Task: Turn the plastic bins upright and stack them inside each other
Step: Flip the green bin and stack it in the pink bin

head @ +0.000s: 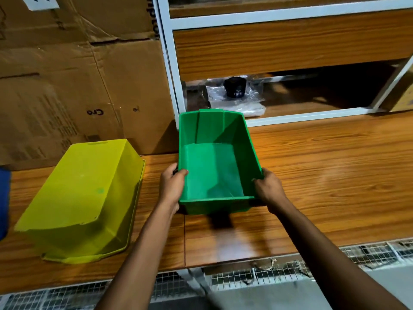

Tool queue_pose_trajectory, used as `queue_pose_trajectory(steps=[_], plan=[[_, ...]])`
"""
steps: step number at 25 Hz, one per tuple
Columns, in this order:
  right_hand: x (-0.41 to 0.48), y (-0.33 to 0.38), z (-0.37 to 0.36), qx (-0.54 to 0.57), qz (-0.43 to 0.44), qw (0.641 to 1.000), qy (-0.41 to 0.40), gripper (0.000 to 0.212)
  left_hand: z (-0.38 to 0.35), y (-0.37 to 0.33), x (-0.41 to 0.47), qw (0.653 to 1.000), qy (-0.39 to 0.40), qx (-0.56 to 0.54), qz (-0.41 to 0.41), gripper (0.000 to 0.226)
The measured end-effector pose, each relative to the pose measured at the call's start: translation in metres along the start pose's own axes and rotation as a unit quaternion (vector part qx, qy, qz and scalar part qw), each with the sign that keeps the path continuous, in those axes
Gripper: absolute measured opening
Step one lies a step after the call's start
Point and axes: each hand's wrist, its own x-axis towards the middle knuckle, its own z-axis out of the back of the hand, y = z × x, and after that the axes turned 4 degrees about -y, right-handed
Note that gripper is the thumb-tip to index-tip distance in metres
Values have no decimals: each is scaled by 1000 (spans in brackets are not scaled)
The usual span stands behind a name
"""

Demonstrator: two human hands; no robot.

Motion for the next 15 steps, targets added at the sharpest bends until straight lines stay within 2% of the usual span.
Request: queue_pose_trajectory(steps=[3, 7, 10, 12, 15], plan=[[0, -34, 14, 58, 19, 995, -83, 36, -32, -4, -17, 998, 52, -12, -45, 32], [-14, -58, 72, 59, 33, 981, -181, 36, -96, 3, -41, 988, 146, -27, -34, 32], [-28, -78, 123, 88, 4, 964, -253, 33, -153, 7, -63, 975, 214, -44, -31, 26], [-37, -92, 154, 100, -15, 951, -293, 33, -189, 4, -84, 975, 218, -45, -17, 32], [-56, -124, 210, 102, -42, 924, -365, 32, -249, 5, -124, 977, 210, 13, -15, 50]])
